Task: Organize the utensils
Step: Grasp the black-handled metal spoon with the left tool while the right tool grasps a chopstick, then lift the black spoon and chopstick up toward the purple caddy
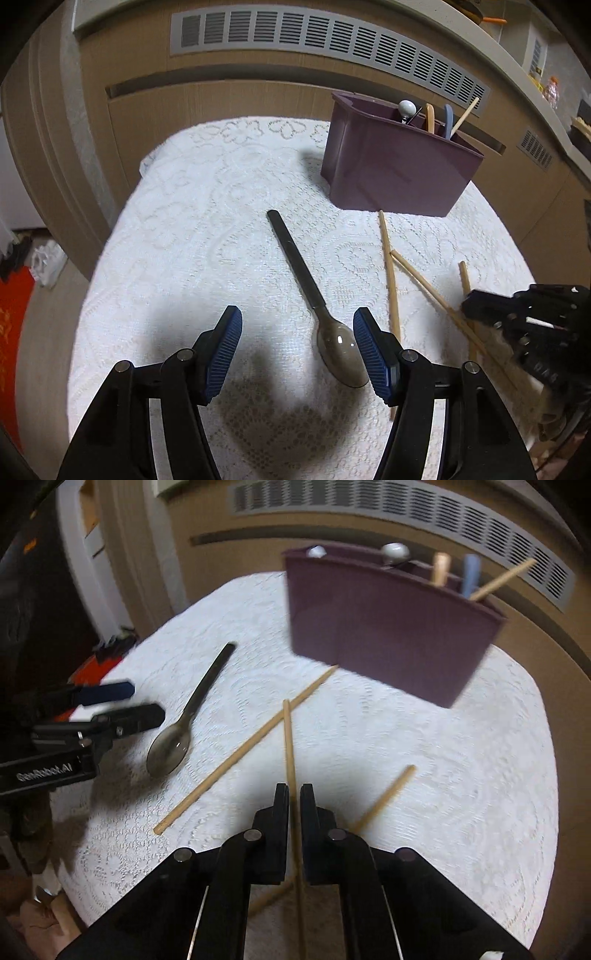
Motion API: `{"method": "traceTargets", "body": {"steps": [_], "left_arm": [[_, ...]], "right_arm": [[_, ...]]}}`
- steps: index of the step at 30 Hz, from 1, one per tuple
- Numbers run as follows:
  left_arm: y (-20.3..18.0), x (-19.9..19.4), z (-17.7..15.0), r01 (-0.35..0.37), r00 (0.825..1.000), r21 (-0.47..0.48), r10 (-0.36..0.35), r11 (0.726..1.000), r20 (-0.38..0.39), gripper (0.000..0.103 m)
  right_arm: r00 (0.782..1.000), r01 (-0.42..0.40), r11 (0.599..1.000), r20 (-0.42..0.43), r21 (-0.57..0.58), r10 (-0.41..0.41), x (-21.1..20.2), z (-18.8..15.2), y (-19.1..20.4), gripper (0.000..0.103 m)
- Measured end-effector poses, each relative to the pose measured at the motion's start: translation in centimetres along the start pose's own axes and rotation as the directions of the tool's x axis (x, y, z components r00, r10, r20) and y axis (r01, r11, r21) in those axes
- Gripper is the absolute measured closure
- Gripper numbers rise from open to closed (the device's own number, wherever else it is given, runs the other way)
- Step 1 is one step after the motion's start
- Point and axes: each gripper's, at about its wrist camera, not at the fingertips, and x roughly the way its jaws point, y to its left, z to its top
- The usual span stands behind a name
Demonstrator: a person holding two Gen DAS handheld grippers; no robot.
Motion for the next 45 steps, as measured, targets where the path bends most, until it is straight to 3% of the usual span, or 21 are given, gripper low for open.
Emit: {"method": "traceTargets", "body": {"steps": [7, 16, 19, 21, 24, 25, 32, 41, 45], "left_arm": [[0.4, 1.9, 1.6, 0.027, 0.998, -0.048, -0.029, 0.998, -0.049, 0.043], [-0.3, 6.9, 5.7, -0.022, 0.990, -0.027, 0.018, 0.999, -0.139, 0.066], [-1.1, 7.8, 6.2, -0.052, 0.989, 0.016, 0.054, 0.999, -0.140, 0.086], [-1.9, 7.5, 5.8, -0.060, 0.990, 0.057, 0.067, 0.997, -0.126, 0.087], [-2.8, 6.2, 4.4, -0.019, 0.993, 0.082, 0.029, 0.996, -0.118, 0.091], [-3.1, 5.6, 3.9, -0.011, 0.994, 0.088, 0.020, 0.996, -0.111, 0.091], [-4.7, 3.6, 0.3, 0.009, 0.994, 0.137, 0.006, 0.991, -0.107, 0.091], [-4.8, 3.6, -0.2, 0.014, 0.994, 0.145, 0.002, 0.989, -0.108, 0.090], [-4.7, 3.7, -0.2, 0.015, 0.994, 0.142, 0.001, 0.990, -0.110, 0.090]], "right_arm": [[0.999, 0.007, 0.997, 0.043, 0.074, -0.010, -1.5, -0.7, -2.5, 0.097], [0.999, -0.031, 0.999, 0.027, 0.042, 0.029, -0.7, -1.2, -2.2, 0.096], [0.999, -0.030, 0.999, 0.029, 0.024, 0.030, -0.7, -1.2, -1.9, 0.095], [0.999, -0.028, 1.000, 0.027, 0.008, 0.028, -0.7, -1.1, -1.6, 0.090], [1.000, -0.025, 1.000, 0.017, -0.007, 0.025, -0.4, -1.0, -1.5, 0.074], [1.000, -0.025, 1.000, 0.011, -0.012, 0.025, -0.2, -0.9, -1.4, 0.074], [0.998, -0.012, 0.999, -0.055, -0.051, 0.009, 2.5, -0.3, 0.1, 0.074], [0.996, 0.032, 0.996, -0.077, -0.086, -0.038, 3.7, 0.6, 1.3, 0.074], [0.997, -0.002, 0.993, -0.081, -0.115, -0.007, 3.5, 0.5, 1.7, 0.093]]}}
